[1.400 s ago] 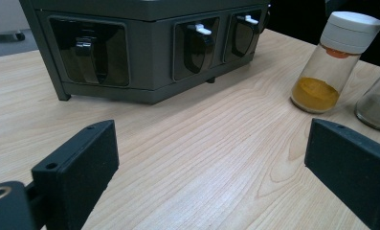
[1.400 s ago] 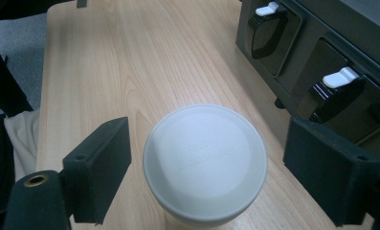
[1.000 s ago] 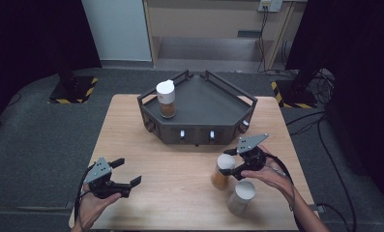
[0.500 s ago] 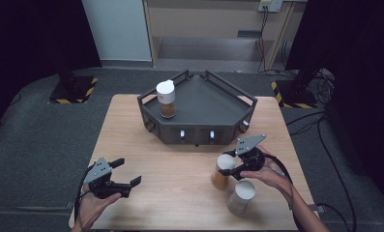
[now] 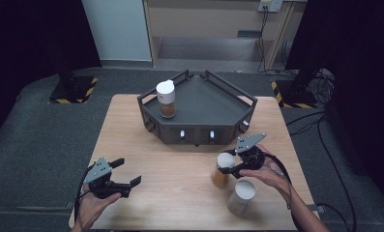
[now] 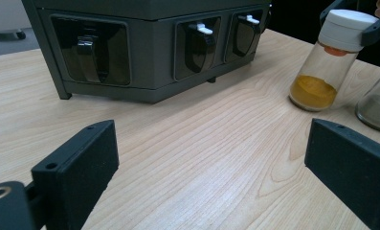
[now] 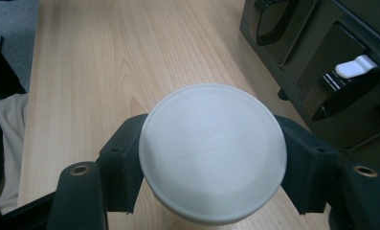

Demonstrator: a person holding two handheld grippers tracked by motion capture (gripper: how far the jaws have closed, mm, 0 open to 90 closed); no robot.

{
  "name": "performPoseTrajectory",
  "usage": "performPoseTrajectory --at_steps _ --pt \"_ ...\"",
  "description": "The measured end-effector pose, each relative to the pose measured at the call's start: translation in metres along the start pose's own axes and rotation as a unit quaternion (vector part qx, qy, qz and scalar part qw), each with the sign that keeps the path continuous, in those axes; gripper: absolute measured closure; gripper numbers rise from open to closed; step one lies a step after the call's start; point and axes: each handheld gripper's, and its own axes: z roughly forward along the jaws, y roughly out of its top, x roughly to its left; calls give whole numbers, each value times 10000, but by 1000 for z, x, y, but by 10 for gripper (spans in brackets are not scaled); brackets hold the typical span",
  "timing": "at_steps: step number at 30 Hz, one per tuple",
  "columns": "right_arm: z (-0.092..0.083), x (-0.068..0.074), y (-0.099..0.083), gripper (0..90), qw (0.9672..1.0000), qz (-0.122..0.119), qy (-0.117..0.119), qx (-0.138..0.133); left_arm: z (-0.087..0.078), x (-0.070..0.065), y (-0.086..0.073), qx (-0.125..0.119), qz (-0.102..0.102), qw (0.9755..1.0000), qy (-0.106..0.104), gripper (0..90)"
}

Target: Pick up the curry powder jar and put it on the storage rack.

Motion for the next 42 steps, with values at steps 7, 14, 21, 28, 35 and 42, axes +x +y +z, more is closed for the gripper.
performPoseTrajectory --at_steps 7,14,21,28,35,42 --pt "-6 -1 6 342 9999 73 -52 -95 0 0 0 0 0 10000 -1 31" --pt "-14 -1 15 342 9996 147 -169 -159 0 0 0 1 4 10000 -2 31" --pt "-22 -4 27 342 9993 229 -194 -224 0 0 0 -3 8 10000 -4 31" --pt "-29 -7 44 342 9993 254 -171 -218 0 0 0 -1 10 10000 -7 31" --pt "-34 -11 61 342 9993 304 -148 -160 0 0 0 5 10 10000 -6 31" --pt "-39 -16 74 342 9991 371 -145 -148 0 0 0 9 8 10000 -7 31"
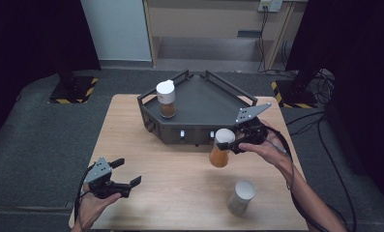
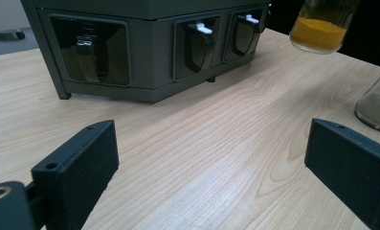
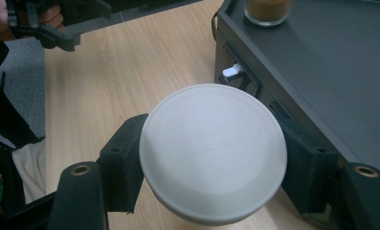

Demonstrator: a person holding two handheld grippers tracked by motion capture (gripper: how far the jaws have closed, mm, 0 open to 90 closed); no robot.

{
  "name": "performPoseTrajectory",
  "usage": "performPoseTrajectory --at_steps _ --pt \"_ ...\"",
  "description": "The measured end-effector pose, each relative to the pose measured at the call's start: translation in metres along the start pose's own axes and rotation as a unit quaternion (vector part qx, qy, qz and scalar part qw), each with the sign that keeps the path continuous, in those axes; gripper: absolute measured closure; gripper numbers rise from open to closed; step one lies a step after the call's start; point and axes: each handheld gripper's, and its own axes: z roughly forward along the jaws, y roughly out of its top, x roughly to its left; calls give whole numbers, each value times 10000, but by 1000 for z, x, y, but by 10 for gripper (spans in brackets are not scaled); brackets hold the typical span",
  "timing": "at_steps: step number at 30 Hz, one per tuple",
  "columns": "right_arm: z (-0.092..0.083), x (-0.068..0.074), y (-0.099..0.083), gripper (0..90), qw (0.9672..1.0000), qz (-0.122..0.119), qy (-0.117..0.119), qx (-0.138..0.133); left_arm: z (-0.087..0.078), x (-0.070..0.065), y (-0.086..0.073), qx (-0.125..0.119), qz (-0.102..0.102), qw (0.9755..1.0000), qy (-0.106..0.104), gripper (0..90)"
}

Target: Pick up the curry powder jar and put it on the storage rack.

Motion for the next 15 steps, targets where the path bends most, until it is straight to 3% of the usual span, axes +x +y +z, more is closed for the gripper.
performPoseTrajectory --at_steps 15 --pt "-2 -3 24 342 9999 7 -96 97 0 0 0 11 -19 10000 6 31"
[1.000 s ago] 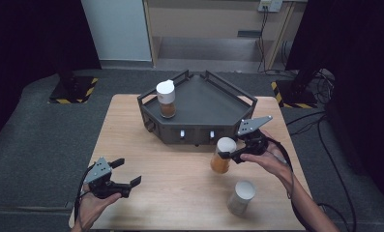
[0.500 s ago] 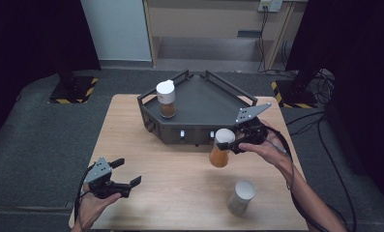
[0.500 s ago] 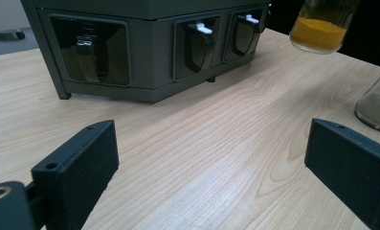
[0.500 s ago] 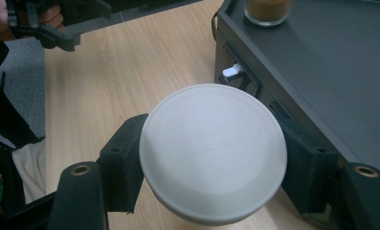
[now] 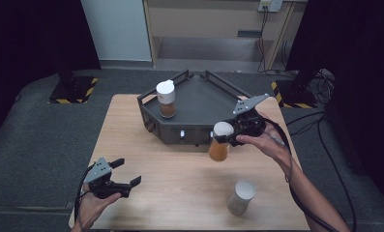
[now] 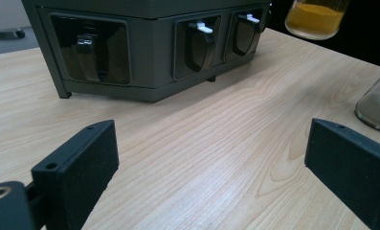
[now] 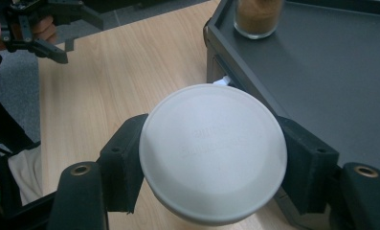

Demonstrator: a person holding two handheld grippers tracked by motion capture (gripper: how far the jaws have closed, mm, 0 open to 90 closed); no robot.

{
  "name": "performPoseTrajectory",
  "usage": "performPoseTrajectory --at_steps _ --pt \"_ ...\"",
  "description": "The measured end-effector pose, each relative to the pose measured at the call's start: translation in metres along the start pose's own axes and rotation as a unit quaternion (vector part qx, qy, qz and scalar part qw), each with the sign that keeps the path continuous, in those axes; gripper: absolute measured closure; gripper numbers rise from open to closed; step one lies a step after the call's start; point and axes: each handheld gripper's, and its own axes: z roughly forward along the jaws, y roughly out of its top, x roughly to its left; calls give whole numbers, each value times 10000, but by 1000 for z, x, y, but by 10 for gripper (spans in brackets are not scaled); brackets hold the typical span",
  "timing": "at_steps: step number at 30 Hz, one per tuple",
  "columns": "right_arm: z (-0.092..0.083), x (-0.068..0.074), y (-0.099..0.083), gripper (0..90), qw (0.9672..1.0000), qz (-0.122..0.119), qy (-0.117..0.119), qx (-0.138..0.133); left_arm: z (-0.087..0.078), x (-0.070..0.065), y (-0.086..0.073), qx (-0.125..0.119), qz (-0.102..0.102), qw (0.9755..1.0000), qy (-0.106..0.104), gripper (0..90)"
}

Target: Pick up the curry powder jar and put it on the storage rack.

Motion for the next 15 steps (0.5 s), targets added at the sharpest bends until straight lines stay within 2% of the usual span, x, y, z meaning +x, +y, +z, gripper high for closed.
performPoseTrajectory --at_steps 15 --pt "3 -3 34 343 9998 -114 -116 97 0 0 0 -2 -11 10000 -5 31"
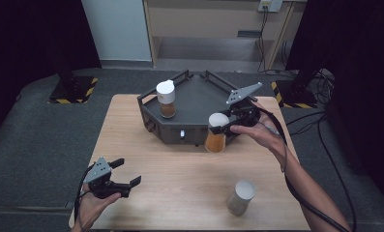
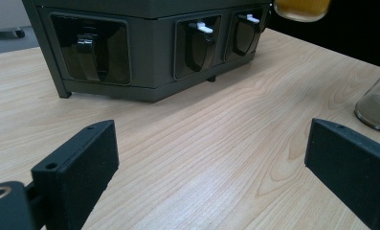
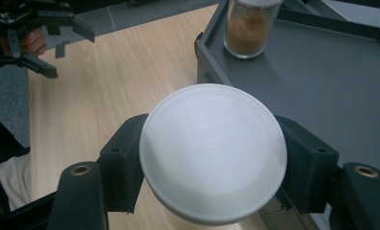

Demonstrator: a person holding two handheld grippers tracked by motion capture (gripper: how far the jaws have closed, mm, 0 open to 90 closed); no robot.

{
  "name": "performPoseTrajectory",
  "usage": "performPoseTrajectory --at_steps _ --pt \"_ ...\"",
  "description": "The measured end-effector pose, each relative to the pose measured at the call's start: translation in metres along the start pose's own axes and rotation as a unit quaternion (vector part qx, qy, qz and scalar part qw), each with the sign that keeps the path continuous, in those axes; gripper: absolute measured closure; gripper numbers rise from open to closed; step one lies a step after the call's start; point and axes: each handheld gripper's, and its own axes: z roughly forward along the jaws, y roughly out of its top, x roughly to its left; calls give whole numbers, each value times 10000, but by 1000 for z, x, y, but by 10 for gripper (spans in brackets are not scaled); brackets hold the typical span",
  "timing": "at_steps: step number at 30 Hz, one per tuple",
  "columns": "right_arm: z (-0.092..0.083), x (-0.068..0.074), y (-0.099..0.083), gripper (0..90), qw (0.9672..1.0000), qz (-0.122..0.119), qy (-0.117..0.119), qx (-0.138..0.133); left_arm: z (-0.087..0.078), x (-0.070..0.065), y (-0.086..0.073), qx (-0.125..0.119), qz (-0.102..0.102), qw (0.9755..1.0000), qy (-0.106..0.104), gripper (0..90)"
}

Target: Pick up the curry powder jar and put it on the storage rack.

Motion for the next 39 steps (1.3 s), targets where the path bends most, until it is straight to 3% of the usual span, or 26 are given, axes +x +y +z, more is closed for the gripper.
performPoseTrajectory --at_steps 21,39 --pt "12 -7 48 342 9998 31 -204 83 0 0 0 -4 -5 10000 -9 31" --pt "22 -21 82 342 9980 279 -554 88 0 0 0 -1 -8 10000 -14 31"
